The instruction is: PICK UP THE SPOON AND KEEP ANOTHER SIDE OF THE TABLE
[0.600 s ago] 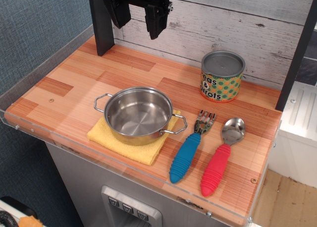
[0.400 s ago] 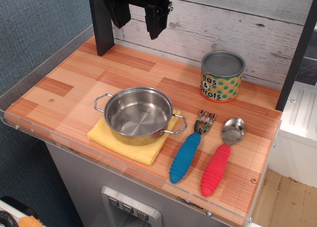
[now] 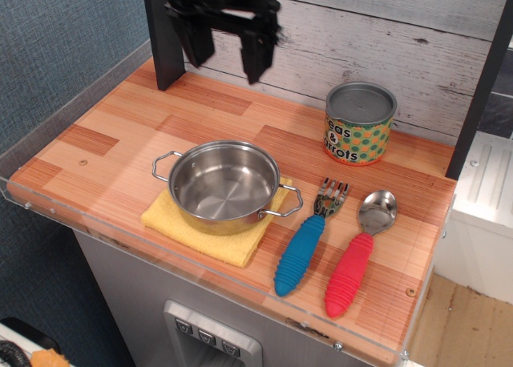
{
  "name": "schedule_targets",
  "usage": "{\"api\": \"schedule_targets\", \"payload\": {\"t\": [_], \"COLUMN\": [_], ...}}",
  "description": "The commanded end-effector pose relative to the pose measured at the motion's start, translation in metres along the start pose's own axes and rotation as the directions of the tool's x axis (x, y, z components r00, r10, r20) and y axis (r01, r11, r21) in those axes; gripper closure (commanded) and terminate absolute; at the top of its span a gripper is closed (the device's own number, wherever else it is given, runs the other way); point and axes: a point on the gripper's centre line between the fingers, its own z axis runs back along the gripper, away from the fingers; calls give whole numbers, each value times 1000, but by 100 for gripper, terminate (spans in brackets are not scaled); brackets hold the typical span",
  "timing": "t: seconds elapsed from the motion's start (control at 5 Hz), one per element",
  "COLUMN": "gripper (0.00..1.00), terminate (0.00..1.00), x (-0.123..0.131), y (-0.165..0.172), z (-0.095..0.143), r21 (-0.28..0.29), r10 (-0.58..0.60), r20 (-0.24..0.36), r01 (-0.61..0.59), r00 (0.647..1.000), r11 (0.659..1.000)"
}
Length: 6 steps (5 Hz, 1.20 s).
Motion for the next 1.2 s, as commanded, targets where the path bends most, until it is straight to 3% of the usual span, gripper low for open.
{"api": "schedule_targets", "payload": {"t": [0.0, 0.4, 0.6, 1.0], "gripper": [0, 0, 0, 0], "terminate": [0, 0, 0, 0], "x": [-4, -25, -34, -48], "y": [-42, -100, -112, -130], "z": [8, -20, -34, -57], "r21": [-11, 5, 17, -2], "r10": [-37, -127, -136, -186], "r20": [16, -106, -151, -190], "r01": [37, 129, 140, 190], "r00": [999, 986, 979, 964], "r11": [999, 992, 990, 982]}}
